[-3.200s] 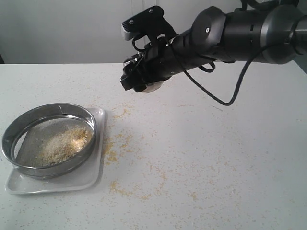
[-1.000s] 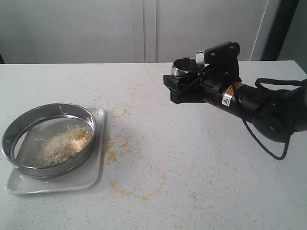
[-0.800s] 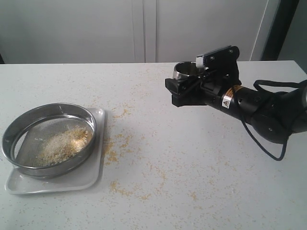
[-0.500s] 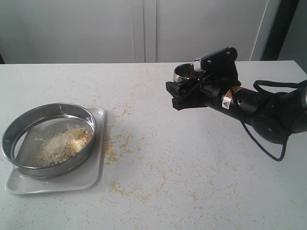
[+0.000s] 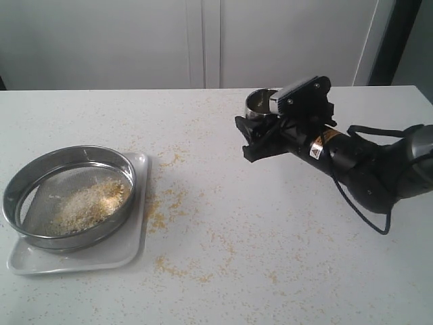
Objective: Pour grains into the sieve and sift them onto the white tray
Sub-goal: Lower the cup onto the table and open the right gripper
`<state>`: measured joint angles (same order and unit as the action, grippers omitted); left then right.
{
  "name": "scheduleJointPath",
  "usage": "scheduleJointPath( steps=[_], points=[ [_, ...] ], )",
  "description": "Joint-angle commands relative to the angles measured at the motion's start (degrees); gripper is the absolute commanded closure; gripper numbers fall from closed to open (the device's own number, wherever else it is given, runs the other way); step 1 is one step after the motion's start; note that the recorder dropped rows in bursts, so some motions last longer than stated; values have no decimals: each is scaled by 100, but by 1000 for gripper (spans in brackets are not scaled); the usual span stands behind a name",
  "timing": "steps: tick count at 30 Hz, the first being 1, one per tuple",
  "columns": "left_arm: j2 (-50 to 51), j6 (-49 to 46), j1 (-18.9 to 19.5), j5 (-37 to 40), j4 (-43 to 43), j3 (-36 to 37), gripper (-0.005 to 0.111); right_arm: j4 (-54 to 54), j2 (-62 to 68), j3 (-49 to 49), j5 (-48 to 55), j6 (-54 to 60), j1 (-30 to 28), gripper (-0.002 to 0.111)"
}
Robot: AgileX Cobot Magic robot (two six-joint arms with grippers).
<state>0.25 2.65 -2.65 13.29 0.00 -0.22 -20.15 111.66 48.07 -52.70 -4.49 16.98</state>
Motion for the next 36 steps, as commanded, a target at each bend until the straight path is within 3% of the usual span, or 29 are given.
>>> scheduleJointPath(
  steps=[1,8,36],
  points=[
    [-25,2,27,0,0,22,107,285,361,-11,-481,57,-49,108],
    [-25,2,27,0,0,22,107,1841,857,-11,-368,32,-49,108],
    [-25,2,27,0,0,22,107,2721,1792,612,-354,81,-49,108]
  ],
)
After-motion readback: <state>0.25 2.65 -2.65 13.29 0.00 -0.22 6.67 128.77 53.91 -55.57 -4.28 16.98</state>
